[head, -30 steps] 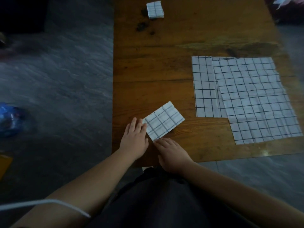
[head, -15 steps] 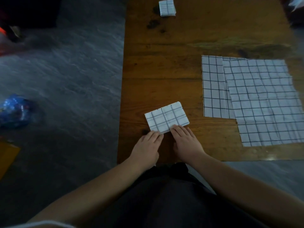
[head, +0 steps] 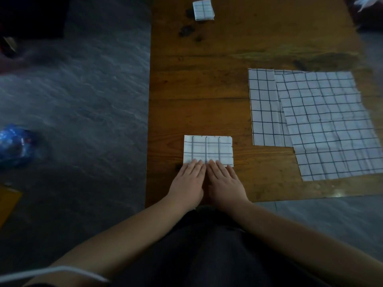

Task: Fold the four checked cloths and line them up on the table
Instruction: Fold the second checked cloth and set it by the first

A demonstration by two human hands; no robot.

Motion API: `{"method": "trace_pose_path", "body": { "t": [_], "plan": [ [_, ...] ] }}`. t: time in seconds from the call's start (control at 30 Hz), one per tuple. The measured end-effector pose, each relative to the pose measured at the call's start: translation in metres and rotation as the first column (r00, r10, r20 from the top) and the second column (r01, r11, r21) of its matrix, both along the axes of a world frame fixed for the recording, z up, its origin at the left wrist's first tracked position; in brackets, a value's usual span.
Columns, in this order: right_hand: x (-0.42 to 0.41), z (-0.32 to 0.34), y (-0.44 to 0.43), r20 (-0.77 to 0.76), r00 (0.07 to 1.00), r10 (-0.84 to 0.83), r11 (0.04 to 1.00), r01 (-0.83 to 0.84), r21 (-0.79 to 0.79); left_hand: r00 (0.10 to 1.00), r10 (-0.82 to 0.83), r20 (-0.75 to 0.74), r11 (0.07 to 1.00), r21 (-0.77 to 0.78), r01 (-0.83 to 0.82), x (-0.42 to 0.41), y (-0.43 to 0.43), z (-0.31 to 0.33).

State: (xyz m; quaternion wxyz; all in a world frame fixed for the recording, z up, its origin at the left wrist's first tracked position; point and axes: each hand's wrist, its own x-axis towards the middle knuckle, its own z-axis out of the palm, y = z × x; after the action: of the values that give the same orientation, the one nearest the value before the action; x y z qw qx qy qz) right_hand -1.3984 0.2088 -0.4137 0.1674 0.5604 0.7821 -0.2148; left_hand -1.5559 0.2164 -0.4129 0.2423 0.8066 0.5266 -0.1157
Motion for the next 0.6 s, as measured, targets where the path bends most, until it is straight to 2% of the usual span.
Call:
{"method": "trace_pose_path", "body": {
  "t": [0.23, 0.43, 0.6],
  "plan": [
    [0.006, -0.005, 0.003, 0.015, 1.000, -0.006, 1.000, 0.007, -0.026, 0.999, 0.018, -0.030, 1.000, 0.020, -0.017, 0.003, -0.001, -0.007],
    [0.027, -0.006, -0.001, 0.011, 0.992, -0.128, 0.992, 0.128, -0.022, 0.986, 0.155, -0.063, 0.988, 0.035, -0.153, -0.019, -0.009, -0.011],
    [0.042, -0.006, -0.005, 0.049, 0.982, -0.184, 0.982, 0.186, -0.029, 0.984, 0.149, -0.101, 0.989, 0.039, -0.145, -0.029, -0.013, -0.010]
  ]
}}
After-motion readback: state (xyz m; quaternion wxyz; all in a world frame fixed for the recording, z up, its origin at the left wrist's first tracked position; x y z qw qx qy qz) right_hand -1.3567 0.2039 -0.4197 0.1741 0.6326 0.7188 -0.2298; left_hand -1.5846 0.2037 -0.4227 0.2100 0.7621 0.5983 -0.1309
